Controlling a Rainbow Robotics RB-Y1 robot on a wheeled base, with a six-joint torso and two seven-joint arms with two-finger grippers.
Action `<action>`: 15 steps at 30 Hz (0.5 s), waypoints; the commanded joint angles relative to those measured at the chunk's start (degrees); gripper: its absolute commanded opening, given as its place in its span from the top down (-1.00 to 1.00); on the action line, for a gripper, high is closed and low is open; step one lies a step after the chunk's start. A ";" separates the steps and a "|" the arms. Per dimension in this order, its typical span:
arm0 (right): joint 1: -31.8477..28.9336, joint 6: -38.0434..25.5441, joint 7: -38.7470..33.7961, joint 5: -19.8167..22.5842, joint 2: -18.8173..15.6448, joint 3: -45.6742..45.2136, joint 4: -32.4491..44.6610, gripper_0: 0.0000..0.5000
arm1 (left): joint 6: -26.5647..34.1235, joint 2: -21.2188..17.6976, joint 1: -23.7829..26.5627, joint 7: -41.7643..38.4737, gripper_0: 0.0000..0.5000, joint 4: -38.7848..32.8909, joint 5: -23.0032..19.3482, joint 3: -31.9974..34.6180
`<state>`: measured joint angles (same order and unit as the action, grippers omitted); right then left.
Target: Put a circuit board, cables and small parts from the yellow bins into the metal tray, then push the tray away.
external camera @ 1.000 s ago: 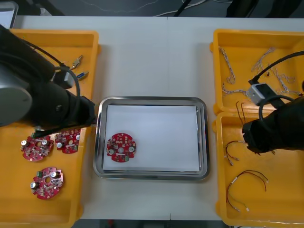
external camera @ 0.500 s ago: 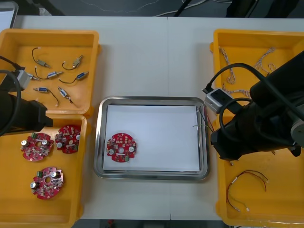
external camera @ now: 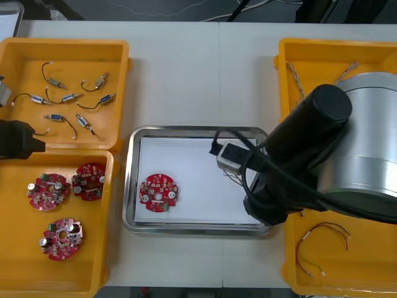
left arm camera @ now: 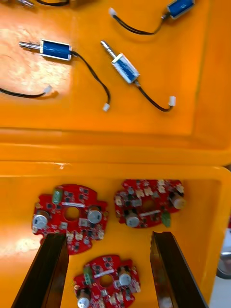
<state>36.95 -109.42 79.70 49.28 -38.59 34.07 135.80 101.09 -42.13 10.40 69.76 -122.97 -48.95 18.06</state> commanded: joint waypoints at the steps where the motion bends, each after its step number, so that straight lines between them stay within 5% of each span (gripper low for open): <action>1: 1.81 2.72 7.48 -1.91 2.47 2.84 -3.08 1.00 | -0.46 -1.90 6.30 0.73 -1.00 5.19 3.25 -0.83; 8: 2.42 8.17 14.69 -6.57 4.05 7.85 -8.71 1.00 | 3.94 -0.23 12.71 -8.06 -1.00 8.44 9.76 -4.08; 15: 2.69 14.14 19.70 -8.94 5.63 11.98 -15.21 1.00 | 4.82 1.00 17.46 -17.99 -1.00 12.05 11.43 -7.16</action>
<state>37.57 -97.00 97.62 41.07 -34.75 43.69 121.93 105.43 -41.93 24.02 62.59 -111.61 -39.17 12.87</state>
